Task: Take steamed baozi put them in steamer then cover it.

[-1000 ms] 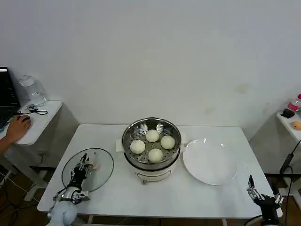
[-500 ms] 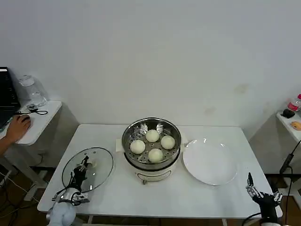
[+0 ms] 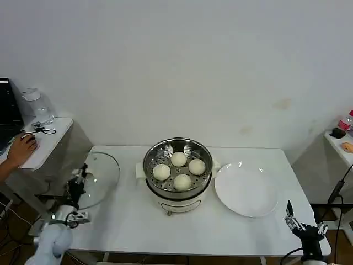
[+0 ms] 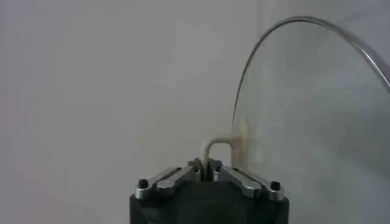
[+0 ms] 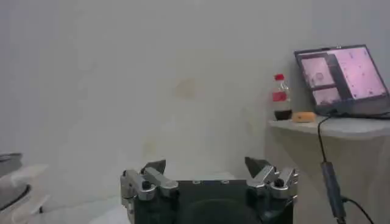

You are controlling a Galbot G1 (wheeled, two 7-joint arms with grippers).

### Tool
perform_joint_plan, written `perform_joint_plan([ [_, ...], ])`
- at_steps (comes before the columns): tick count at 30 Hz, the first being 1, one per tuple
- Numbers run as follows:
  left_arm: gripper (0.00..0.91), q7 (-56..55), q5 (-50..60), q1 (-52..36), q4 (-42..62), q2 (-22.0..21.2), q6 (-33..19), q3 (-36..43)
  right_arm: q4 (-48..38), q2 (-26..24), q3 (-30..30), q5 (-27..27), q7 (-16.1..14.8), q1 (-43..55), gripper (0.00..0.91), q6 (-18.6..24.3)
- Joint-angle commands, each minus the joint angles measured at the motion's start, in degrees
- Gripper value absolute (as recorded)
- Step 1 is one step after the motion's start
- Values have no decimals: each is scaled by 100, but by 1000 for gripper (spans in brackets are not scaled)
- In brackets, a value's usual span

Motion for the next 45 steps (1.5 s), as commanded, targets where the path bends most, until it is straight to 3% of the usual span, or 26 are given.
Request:
perform_joint_plan([
  [1, 0, 647, -1010, 36, -1549, 1102, 934, 7, 53, 12, -10, -82, -1, -19, 907, 1],
  [7, 0, 1187, -1517, 146, -2718, 1582, 2081, 360, 125, 91, -27, -239, -1, -41, 907, -18],
  [13, 0, 1474, -1509, 132, -3460, 1681, 2989, 1060, 214, 250, -70, -455, 4, -57, 907, -52],
  [20, 0, 1797, -1312, -295, -3692, 1648, 3211, 2134, 242, 539, -151, -873, 16, -65, 907, -75],
  [26, 0, 2297, -939, -979, -3625, 1270, 3467, 2991, 292, 785, -107, -1158, 22, -79, 907, -91],
  [37, 0, 2847, 83, -1746, -2991, 121, 3632, 4025, 367, 1130, -41, -1478, 20, -115, 907, -134],
  [45, 0, 3061, 439, -1991, -2783, -207, 3695, 4520, 327, 1250, -32, -1583, 17, -122, 907, -133],
])
